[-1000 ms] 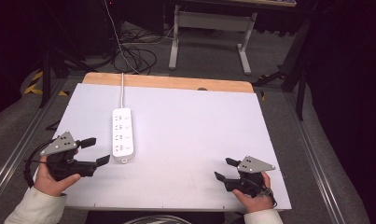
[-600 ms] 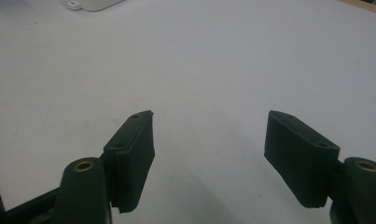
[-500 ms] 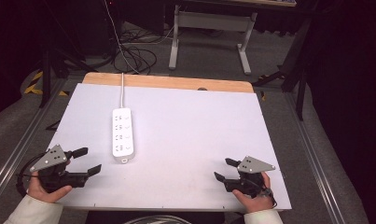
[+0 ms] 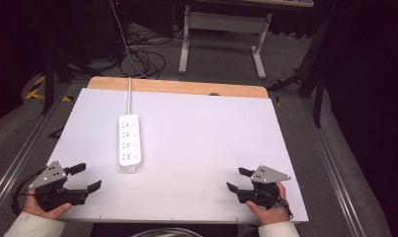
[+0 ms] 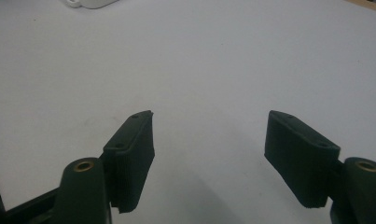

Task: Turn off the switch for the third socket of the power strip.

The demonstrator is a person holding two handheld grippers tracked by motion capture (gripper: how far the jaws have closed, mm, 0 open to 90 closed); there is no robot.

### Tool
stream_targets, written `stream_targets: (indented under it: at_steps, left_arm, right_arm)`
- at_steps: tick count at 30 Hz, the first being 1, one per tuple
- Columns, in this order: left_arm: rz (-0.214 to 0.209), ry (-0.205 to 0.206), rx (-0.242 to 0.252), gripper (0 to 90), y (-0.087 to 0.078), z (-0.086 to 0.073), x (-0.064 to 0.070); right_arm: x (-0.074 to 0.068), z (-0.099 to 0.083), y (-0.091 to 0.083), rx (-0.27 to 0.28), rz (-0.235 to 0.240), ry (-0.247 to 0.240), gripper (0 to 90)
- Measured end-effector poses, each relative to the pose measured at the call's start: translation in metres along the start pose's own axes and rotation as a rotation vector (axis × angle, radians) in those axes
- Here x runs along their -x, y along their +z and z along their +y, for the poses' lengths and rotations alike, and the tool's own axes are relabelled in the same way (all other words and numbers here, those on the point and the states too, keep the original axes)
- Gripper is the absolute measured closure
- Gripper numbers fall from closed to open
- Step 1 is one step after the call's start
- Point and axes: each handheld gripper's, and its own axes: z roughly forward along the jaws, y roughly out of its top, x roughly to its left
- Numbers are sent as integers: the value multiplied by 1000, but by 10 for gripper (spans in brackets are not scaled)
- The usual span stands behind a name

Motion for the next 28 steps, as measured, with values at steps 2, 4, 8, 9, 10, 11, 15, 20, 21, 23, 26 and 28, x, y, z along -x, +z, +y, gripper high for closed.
stream_targets:
  at_steps: [2, 4, 8, 9, 10, 11, 15, 20, 21, 23, 26, 28]
  left_arm:
    - [5, -6, 5, 163, -1, 0, -1]
    - [10, 0, 14, 164, 0, 1, -2]
    - [17, 3, 21, 162, 2, 3, -2]
    - [20, 4, 27, 162, 2, 3, -2]
    - [17, 5, 31, 162, 1, 3, -2]
    - [20, 0, 38, 162, 1, 3, -1]
    - [18, -3, 52, 161, -1, 4, -1]
    - [21, -18, 66, 156, -2, 4, -1]
    - [18, -27, 69, 156, -2, 4, -1]
    - [22, -23, 68, 153, -1, 4, -1]
    - [27, -18, 67, 153, -1, 5, -1]
    - [30, -17, 65, 152, -1, 5, -1]
  right_arm:
    - [0, 0, 0, 2, 0, 1, 333]
    - [0, 0, 0, 1, 0, 0, 333]
    - [0, 0, 0, 0, 1, -1, 332]
    - [0, 0, 0, 1, 0, -1, 332]
    - [0, 0, 0, 2, 0, -1, 331]
    - [0, 0, 0, 1, -1, -1, 331]
    - [0, 0, 0, 0, -2, -1, 330]
    - [0, 0, 0, 0, -3, 0, 330]
    - [1, 0, 0, 0, -3, 1, 329]
    - [1, 0, 0, -1, -3, 1, 330]
    - [0, 0, 0, 0, -3, 0, 330]
    - [1, 0, 0, -1, -4, 1, 329]
